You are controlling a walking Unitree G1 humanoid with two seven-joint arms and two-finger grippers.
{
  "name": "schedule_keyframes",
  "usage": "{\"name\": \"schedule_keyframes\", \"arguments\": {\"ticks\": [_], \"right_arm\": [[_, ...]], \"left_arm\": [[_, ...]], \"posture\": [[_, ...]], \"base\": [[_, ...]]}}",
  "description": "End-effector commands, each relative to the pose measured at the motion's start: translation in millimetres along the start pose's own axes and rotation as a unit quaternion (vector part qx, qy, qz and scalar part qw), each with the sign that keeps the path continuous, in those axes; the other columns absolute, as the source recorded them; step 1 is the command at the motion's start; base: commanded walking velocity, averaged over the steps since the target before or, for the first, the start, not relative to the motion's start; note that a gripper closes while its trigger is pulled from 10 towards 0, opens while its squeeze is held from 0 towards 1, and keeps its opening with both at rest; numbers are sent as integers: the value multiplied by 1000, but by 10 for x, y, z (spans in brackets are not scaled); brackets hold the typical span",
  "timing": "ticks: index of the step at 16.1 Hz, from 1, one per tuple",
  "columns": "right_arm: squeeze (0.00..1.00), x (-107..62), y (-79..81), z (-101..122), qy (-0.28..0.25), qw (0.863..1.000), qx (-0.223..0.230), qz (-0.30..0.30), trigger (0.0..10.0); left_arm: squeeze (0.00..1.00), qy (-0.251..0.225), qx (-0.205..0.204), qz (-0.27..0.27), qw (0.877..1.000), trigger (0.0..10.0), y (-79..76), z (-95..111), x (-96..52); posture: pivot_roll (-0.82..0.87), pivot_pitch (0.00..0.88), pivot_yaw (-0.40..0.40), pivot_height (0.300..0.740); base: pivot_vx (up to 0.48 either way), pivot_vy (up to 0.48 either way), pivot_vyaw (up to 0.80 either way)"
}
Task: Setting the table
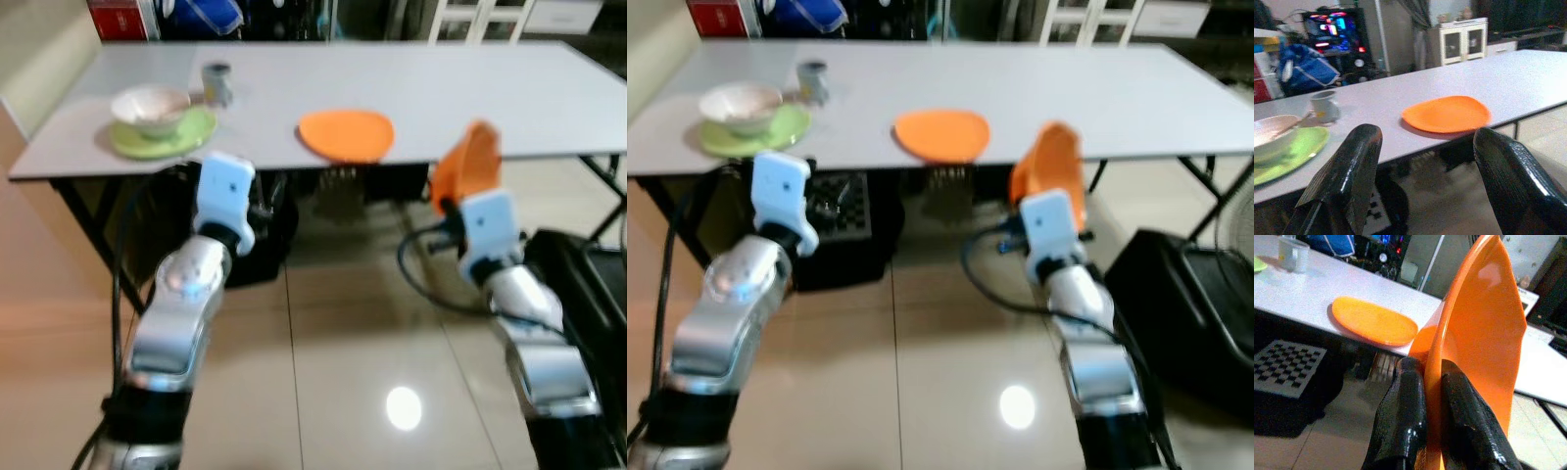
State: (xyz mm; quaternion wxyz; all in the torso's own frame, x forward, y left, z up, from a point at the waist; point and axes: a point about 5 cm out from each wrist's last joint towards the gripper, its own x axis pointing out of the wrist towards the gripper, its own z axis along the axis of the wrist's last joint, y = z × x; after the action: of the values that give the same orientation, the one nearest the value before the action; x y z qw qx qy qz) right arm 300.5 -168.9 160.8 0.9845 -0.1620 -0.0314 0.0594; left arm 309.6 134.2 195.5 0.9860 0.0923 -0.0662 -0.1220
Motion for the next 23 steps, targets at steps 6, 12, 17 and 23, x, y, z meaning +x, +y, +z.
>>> {"name": "schedule_keyframes", "arguments": {"ticks": [6,12,17,23], "right_arm": [[0,49,52,204,-42,999,6,7,10000],[0,64,42,213,-44,999,-3,8,10000],[0,68,57,227,-51,999,-6,16,10000],[0,69,89,238,-57,998,-25,27,10000]], "left_arm": [[0,2,7,8,1000,10000,69,16,1],[0,-1,9,5,1000,10000,68,25,9],[0,-2,12,3,1000,10000,65,27,13],[0,-2,15,1,1000,10000,57,27,13]], "posture": [[-5,0,-34,740],[-4,0,-37,740],[0,0,-42,740],[0,0,-41,740]], "base": [[417,0,-240],[417,0,-352],[418,0,0],[421,0,0]]}}
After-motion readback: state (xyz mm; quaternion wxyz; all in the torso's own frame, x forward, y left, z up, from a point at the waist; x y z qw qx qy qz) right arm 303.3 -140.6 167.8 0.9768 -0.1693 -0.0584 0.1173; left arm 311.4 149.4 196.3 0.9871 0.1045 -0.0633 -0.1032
